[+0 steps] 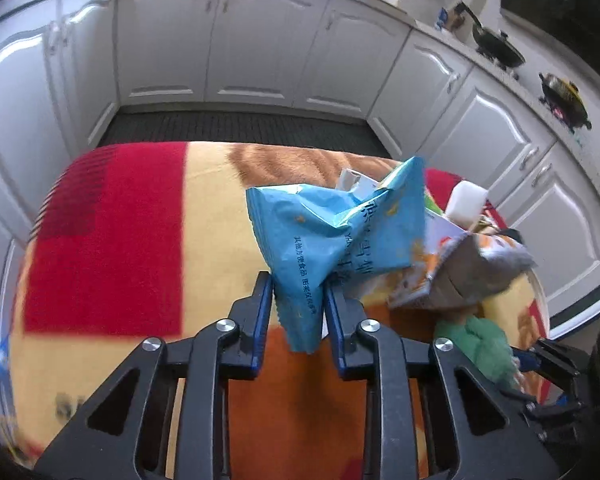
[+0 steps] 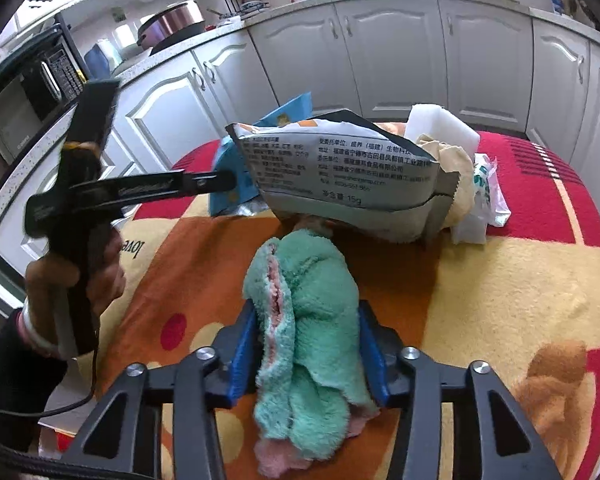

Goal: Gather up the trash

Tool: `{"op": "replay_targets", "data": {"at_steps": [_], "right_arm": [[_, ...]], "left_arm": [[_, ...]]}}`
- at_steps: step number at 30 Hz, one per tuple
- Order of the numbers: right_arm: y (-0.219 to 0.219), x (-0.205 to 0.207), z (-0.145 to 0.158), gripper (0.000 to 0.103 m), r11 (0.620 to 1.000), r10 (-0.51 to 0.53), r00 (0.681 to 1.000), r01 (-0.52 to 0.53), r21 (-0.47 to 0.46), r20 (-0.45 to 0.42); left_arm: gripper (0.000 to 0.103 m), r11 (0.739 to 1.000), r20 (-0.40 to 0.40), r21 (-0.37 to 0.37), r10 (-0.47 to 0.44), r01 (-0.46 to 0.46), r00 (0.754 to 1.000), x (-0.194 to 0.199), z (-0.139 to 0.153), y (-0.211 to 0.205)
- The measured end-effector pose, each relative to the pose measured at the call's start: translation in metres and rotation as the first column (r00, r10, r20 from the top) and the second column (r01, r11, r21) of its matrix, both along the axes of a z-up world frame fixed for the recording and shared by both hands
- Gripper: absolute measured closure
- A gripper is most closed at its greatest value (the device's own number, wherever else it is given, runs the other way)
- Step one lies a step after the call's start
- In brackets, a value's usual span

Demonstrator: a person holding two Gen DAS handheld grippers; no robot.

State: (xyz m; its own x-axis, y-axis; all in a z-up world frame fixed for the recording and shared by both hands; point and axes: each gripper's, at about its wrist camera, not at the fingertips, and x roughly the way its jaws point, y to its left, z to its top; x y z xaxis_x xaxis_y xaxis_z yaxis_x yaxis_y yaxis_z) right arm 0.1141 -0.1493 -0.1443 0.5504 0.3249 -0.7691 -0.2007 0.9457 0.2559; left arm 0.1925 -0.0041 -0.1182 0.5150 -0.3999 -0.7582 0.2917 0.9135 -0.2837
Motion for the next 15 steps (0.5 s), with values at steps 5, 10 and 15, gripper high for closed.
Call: {"op": "replay_targets", "data": {"at_steps": [5,10,15], "right_arm": [[-0.007,-0.025,0.011,0.06,1.0,0.012,1.0,-0.012,0.014,0.021],[-0.012,-0.049,0.019,0.06,1.0,0.016,1.0,-0.016,-0.001,0.021],[-0.026,-0.057,0.013,0.06,1.0,-0.025,0.999,0.026,0.012,-0.022]], "left_arm": [[0.081,0.998,-0.015,0.032,0.055,-0.055,0.998,-0.05,0.01,0.01],[0.08,0.988,-0.127,0.065,0.15,-0.143,0.981,-0.101,0.0,0.027],[0.066,0.983,-0.177,0.063,0.18,-0.171,0.968,-0.131,-0.008,0.032]]}}
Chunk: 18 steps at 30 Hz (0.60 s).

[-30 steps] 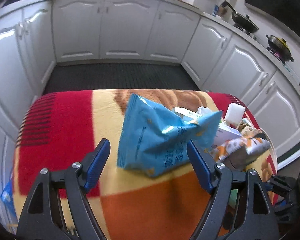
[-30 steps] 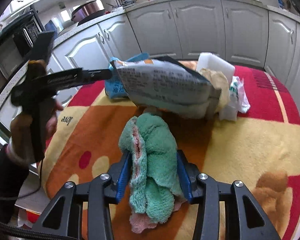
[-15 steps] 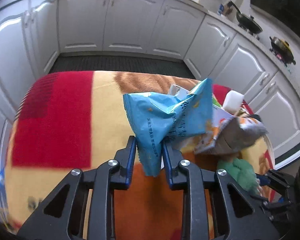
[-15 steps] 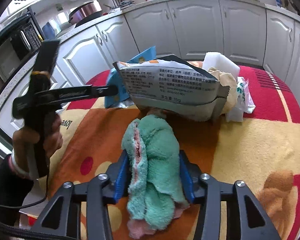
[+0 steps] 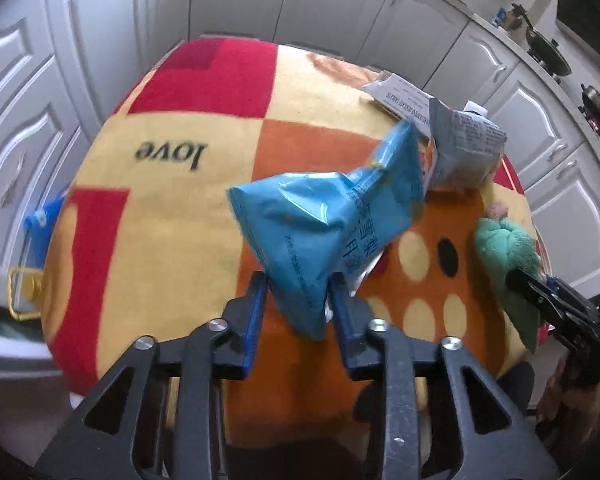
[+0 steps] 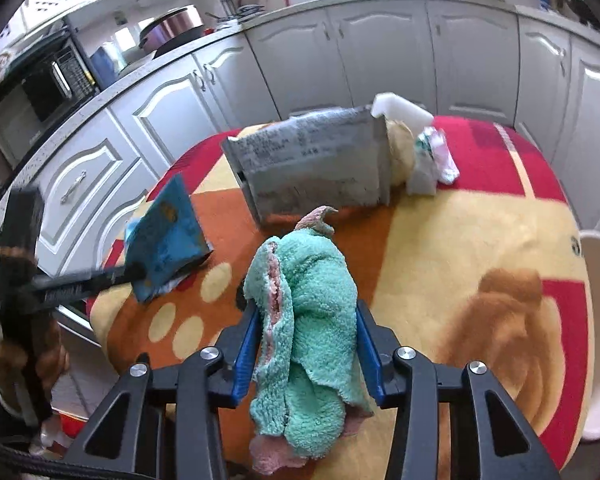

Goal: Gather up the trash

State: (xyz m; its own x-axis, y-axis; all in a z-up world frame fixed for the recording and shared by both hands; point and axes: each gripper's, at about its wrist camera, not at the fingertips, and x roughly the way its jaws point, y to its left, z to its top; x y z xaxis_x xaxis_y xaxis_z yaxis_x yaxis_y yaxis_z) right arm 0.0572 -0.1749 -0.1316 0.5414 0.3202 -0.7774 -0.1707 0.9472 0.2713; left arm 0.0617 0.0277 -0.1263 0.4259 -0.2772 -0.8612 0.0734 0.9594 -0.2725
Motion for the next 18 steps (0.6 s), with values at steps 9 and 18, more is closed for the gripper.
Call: {"op": "replay_targets", "data": {"at_steps": [9,18], "right_arm": [[0.003,-0.004,-0.007,0.059,1.0,0.009,0.999,-0.008,0.029,-0.035],[0.009,0.004,-0.011,0.044,0.999,0.002,0.998,0.0,0.032,-0.064]], "left_arm": [[0.027,0.993,0.107,0.087,-0.088,0.079,0.99,-0.002,0.036,0.001],[0.026,0.968,0.074,0.137,-0.221,0.21,0.972,0.074,0.005,-0.008]]}}
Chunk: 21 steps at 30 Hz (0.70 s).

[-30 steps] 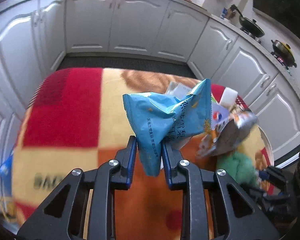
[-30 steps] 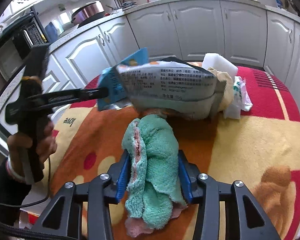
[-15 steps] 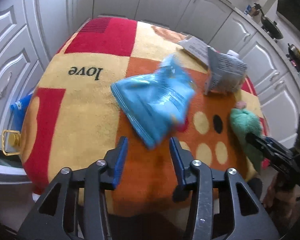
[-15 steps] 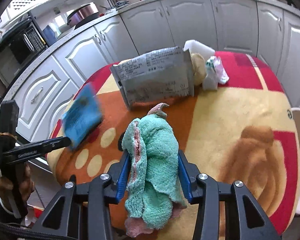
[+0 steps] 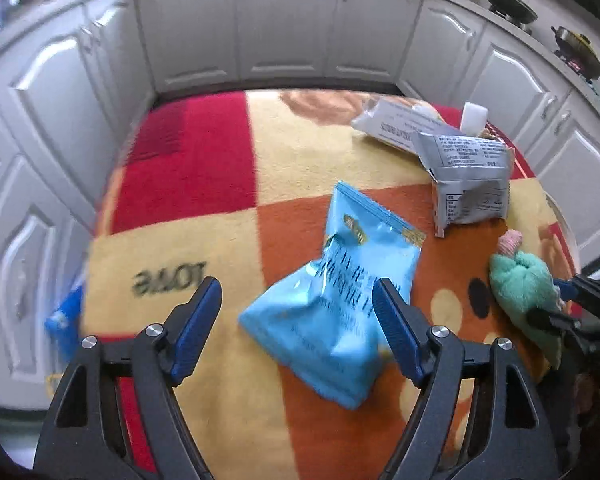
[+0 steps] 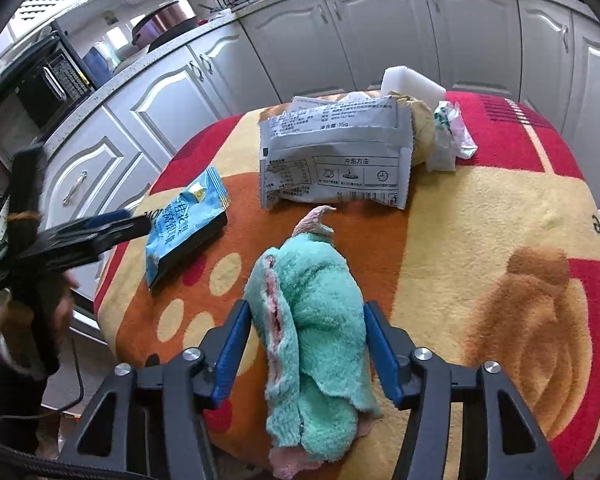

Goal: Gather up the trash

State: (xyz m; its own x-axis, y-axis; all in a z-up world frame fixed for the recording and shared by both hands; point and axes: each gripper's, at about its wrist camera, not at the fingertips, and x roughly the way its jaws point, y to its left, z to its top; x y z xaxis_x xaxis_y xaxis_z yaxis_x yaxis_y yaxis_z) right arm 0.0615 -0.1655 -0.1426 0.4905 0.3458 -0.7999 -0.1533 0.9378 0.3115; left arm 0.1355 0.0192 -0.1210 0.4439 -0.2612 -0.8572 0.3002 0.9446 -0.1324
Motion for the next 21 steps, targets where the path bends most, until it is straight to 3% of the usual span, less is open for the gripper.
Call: {"op": "replay_targets", "data": {"at_steps": [3,7,8,10,12,15,21], "right_arm": [[0.002,0.001,0.001,0.034,1.0,-0.002,1.0,0.002,-0.001,0.002],[0.005,0.002,-0.004,0.034,1.0,0.0,1.0,0.0,-0.008,-0.01],[0.005,0.001,-0.007,0.035,1.0,0.001,1.0,-0.001,-0.006,-0.014],[0.006,0.0,-0.011,0.05,1.0,-0.007,1.0,0.007,-0.013,-0.014],[0.007,-0.003,-0.011,0.055,1.0,-0.004,1.0,0.004,-0.027,0.01],[0.006,-0.008,-0.002,0.058,0.999,0.009,0.999,-0.008,-0.036,0.044],[-0.008,-0.019,0.023,0.058,0.999,-0.027,0.992,0.031,-0.034,0.121]], "left_arm": [[0.026,0.999,-0.066,-0.011,-0.048,0.048,0.997,0.014,-0.015,-0.008],[0.027,0.996,-0.076,0.01,-0.093,0.094,0.993,0.005,-0.02,-0.022],[0.035,0.995,-0.065,0.035,-0.09,0.092,0.994,0.0,-0.02,-0.024],[0.048,0.995,-0.057,0.054,-0.078,0.081,0.995,-0.008,-0.02,-0.026],[0.06,0.999,-0.047,0.018,-0.047,0.048,0.998,-0.017,-0.015,-0.022],[0.062,0.997,-0.059,-0.073,-0.008,0.004,0.998,-0.034,-0.004,-0.02],[0.063,0.999,0.075,-0.054,0.0,0.004,0.997,-0.071,0.026,-0.053]]}}
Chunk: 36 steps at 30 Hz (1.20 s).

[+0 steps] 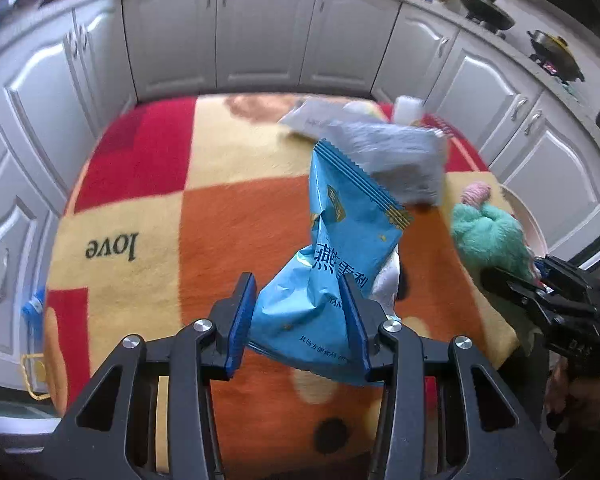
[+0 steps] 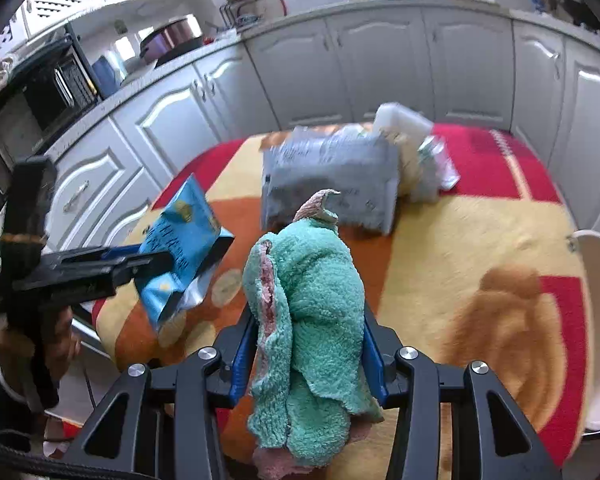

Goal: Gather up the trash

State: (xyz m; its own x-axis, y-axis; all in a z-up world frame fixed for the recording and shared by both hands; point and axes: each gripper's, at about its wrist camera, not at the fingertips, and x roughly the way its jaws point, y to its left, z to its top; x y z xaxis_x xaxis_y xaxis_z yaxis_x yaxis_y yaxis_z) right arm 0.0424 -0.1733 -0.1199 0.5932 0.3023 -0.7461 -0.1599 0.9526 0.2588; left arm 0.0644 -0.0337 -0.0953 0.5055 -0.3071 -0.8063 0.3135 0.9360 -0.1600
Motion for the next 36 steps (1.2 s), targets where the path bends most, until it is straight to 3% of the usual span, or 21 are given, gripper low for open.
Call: {"op": "replay_targets", "data": {"at_steps": [6,14,29,36], "right_arm": [[-0.024,-0.011,0.014,0.058,0.998,-0.058,0.998,0.059,-0.011,0.034],[-0.076,-0.024,0.026,0.058,0.986,-0.152,0.986,0.156,-0.054,0.068],[-0.213,-0.046,0.021,0.058,0.911,-0.39,0.919,0.395,-0.115,0.066],[-0.254,-0.055,0.011,0.058,0.88,-0.457,0.888,0.459,-0.12,0.045]], "left_arm": [[0.063,1.0,0.059,0.006,-0.03,0.029,0.998,-0.013,0.018,-0.043],[0.063,0.996,0.074,0.011,-0.087,0.087,0.993,-0.006,0.019,-0.111],[0.063,0.973,0.069,0.033,-0.229,0.227,0.971,0.008,0.014,-0.241],[0.063,0.962,0.054,0.038,-0.273,0.271,0.961,0.013,0.007,-0.285]]}}
